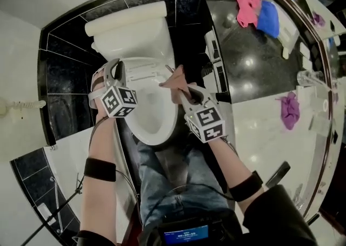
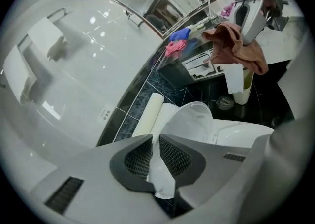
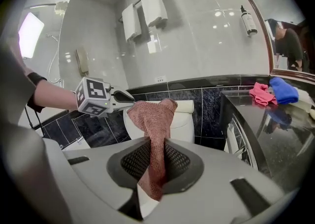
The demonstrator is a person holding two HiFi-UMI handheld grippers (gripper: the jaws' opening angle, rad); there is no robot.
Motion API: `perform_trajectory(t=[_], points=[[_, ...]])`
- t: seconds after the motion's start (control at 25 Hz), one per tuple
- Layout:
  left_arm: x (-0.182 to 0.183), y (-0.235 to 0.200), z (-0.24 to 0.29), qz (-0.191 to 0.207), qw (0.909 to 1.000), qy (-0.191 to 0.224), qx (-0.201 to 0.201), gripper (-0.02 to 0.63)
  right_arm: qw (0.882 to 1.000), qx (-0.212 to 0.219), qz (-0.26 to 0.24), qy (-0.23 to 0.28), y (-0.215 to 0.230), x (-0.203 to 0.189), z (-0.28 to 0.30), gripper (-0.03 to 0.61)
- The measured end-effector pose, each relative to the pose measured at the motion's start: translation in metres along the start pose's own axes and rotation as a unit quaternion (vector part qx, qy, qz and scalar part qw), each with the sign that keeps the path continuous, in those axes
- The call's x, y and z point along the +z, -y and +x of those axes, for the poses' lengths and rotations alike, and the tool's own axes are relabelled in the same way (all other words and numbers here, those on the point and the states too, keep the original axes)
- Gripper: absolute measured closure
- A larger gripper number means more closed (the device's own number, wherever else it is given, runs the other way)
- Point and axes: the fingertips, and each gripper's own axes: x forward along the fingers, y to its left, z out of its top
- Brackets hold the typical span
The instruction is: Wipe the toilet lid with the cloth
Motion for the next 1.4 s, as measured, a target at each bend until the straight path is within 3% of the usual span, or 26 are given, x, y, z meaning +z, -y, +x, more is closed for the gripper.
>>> perform_trajectory(t=[0.44, 0.88, 1.2, 1.4], points=[[0.012, -0.037, 0.065, 0.020, 0.9981, 0.047, -0.034, 0.576, 0.997, -0.060, 0.047, -0.010, -0.005, 0.012, 0.022, 0.500], [0.008, -0.048, 0.107, 0.039, 0.9963, 0.058, -0.051, 0.576, 0.997, -0.063, 0.041, -0.016, -0.011, 0.025, 0.042, 0.499], [0.008, -0.053, 0.121, 0.023, 0.9967, 0.051, -0.058, 0.572, 0.997, -0.063, 0.034, -0.019, -0.008, 0.026, 0.036, 0.499], [0.005, -0.055, 0.116, 0.008, 0.9966, 0.055, -0.060, 0.528, 0.997, -0.069, 0.035, -0.019, -0.004, 0.026, 0.030, 0.499]])
